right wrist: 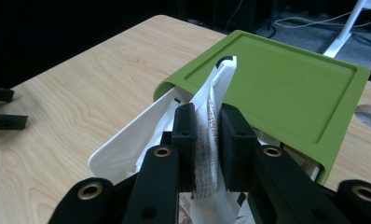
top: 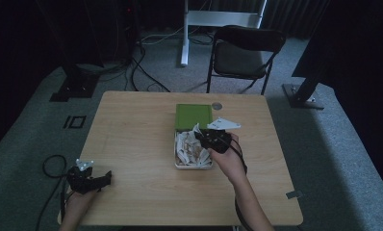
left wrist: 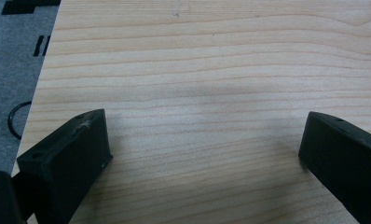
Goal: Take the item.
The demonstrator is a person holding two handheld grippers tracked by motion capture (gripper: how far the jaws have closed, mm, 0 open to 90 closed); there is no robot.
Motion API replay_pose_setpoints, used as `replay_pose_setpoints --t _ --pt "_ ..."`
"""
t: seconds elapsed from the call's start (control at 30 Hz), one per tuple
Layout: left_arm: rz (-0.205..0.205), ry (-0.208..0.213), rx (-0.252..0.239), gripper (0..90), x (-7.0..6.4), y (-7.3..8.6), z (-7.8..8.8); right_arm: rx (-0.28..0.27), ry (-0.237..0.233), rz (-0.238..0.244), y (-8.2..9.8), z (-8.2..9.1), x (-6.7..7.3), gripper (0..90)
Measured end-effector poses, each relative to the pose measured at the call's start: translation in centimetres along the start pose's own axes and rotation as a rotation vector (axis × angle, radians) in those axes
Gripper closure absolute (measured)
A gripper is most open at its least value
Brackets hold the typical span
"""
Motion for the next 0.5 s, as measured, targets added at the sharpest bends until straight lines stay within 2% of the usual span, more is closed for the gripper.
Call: replay_pose_setpoints --t 0.13,0.5 --pt "0.0 0.0 0.0 2.6 0.0 0.0 0.0 -0.008 0.003 -0.021 -0.3 0.3 -0.7 78.2" --pt "0.001 0.0 0.0 2.6 0.0 0.0 0.0 -0.031 0.085 -0.043 -1.1 1.5 -4.0 78.5"
Point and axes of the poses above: each handheld gripper's, and its own axes: z roughly backward along the jaws, y roughly out of its underside, x roughly to its left, the point moved 2 cm from there along -z, roughly forward along the jaws, and after that the axes turned 2 degrees about y, right-handed, at the moved point
